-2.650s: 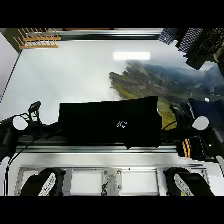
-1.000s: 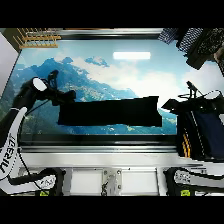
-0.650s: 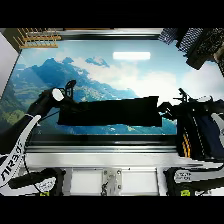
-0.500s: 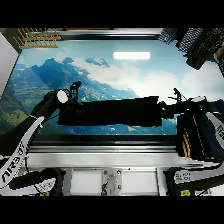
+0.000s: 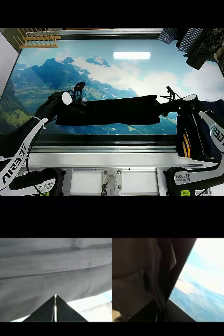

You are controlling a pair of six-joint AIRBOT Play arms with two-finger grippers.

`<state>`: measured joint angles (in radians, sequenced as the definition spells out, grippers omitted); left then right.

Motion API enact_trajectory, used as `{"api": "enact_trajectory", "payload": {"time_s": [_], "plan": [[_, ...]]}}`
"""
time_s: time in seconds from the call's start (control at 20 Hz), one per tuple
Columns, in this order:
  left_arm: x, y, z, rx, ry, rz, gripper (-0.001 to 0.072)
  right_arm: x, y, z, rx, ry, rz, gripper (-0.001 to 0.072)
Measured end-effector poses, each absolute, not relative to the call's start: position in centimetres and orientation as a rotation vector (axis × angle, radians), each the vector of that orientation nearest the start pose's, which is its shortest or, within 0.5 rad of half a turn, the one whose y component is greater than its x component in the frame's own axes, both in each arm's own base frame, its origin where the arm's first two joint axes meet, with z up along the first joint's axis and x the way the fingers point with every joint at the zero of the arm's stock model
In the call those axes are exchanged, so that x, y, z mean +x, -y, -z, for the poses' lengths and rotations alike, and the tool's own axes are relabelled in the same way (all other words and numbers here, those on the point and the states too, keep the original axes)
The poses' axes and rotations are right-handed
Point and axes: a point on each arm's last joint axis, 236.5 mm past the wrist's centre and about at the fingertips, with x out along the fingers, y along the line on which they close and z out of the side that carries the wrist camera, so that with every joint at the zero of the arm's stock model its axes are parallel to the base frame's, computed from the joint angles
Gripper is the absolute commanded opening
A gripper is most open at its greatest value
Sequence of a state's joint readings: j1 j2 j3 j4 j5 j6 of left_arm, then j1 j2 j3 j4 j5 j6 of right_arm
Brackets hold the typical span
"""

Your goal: Fold the clothes and pants, and hang the long-sleeved shirts on hangers.

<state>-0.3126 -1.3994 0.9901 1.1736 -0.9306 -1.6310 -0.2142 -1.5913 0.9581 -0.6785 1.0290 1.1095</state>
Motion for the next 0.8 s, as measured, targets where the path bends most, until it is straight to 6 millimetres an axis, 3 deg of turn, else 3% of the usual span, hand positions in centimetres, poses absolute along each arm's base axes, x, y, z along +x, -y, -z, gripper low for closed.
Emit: {"api": "enact_trajectory", "payload": {"time_s": [0.2, 0.4, 0.55, 0.8], "plan": [[35.1, 19.3, 7.3, -0.277, -1.392, 0.321, 0.0005, 37.7, -4.1, 6.8, 0.6, -1.382, -0.291, 0.0012], [36.9, 23.0, 7.8, -0.337, -1.404, 0.384, 0.0006, 36.8, -1.7, 1.9, 0.411, -1.436, -0.245, 0.0011], [37.9, 27.7, 8.3, -0.317, -1.406, 0.471, 0.0006, 36.9, -2.1, -2.3, 0.328, -1.437, -0.24, 0.0011], [37.4, 35.6, 9.4, -0.238, -1.417, 0.615, 0.0006, 37.2, -5.6, -7.9, 0.221, -1.407, -0.299, 0.0011]]}}
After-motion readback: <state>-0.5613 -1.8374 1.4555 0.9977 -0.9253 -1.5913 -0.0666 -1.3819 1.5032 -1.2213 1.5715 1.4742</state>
